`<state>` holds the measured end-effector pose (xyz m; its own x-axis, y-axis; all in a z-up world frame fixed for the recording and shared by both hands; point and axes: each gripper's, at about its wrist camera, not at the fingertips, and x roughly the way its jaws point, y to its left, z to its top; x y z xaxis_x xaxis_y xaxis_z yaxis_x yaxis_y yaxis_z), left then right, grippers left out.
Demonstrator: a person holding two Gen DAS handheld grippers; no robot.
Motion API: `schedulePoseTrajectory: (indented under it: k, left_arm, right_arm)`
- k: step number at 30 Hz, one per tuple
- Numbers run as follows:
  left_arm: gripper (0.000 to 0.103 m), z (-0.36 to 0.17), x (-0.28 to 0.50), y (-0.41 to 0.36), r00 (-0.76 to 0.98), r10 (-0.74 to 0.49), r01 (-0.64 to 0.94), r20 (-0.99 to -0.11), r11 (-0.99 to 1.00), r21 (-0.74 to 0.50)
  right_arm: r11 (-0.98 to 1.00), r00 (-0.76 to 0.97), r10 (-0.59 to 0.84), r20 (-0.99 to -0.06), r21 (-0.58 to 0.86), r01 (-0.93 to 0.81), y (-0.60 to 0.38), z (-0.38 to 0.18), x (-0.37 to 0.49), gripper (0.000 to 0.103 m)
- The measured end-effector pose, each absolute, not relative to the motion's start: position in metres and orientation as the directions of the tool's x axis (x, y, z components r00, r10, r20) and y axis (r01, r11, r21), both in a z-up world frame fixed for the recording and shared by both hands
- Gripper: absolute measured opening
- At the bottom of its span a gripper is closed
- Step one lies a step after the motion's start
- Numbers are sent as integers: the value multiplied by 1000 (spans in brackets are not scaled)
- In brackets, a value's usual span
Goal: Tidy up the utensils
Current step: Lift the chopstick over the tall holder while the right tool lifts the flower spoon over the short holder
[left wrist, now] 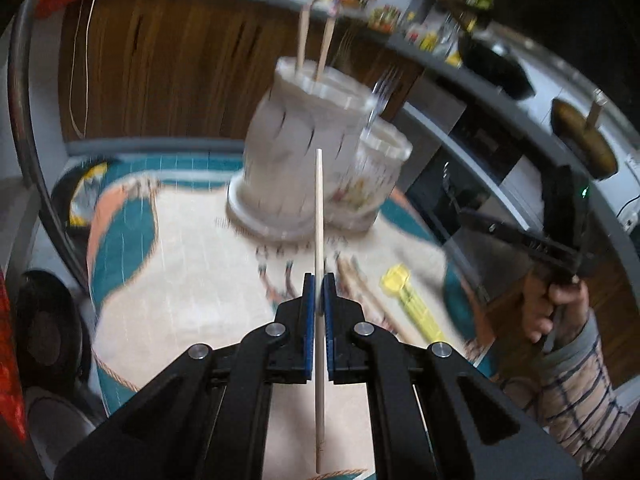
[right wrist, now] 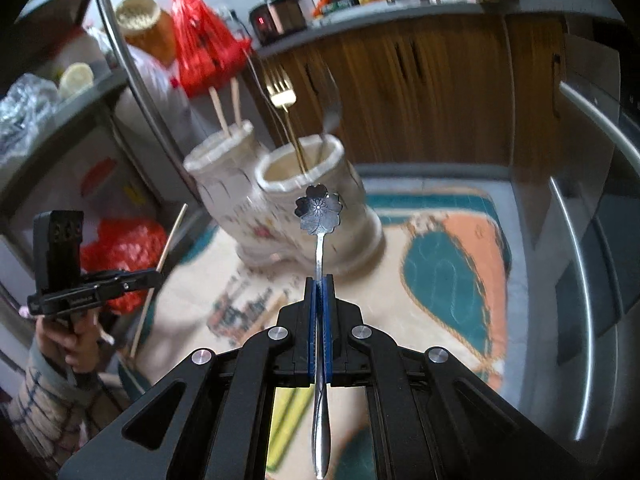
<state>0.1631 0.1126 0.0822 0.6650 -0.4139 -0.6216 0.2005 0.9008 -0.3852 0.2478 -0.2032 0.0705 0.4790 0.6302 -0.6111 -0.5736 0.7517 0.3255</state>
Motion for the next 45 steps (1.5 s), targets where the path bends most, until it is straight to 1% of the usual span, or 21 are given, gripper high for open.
schedulePoseTrajectory:
  k: [4, 6, 10, 14, 19, 23, 28, 33, 39, 43, 45]
  left_arm:
    - [4, 103, 164, 115, 718, -440, 231, -539, 881, -412]
    - [4, 111, 165, 112, 748, -447, 250, -491, 874, -416]
    - [4, 118, 171, 109, 787, -444, 264, -429, 870, -415]
    - [4, 124, 178, 105, 816, -430, 269, -386, 874, -404]
    - [4, 133, 186, 103, 856, -395, 270, -333, 892, -363]
    - [4, 151, 195, 99, 886, -364, 272, -286, 909, -315]
    - [4, 171, 211, 96, 911, -348, 280, -221, 916, -288]
    - [4, 178, 230, 102, 927, -344, 285, -147, 904, -317]
    - [4, 177, 247, 114, 956, -286, 246, -59, 896, -369]
    - [4, 180, 251, 118, 973, -229, 216, 11, 901, -375]
    - [4, 181, 252, 118, 975, -219, 215, 33, 900, -378]
  right_arm:
    - [735, 528, 664, -529, 333, -590, -194, 83, 243, 4]
    - [725, 536, 677, -503, 334, -602, -190, 87, 243, 4]
    - [718, 553, 685, -473, 315, -620, -178, 91, 246, 4]
    - [712, 568, 696, -440, 312, -630, -174, 95, 250, 4]
    - [704, 597, 709, -375, 317, -635, -174, 104, 260, 4]
    - [703, 620, 711, -331, 325, -633, -174, 114, 272, 4]
    - [702, 641, 712, -287, 325, -634, -171, 126, 287, 4]
    - [716, 668, 697, -262, 315, -623, -164, 129, 298, 4]
    - [714, 686, 693, -219, 340, -613, -150, 132, 315, 4]
    - [734, 720, 669, -185, 320, -599, -144, 136, 318, 4]
    - [746, 738, 655, -160, 294, -598, -143, 138, 317, 4]
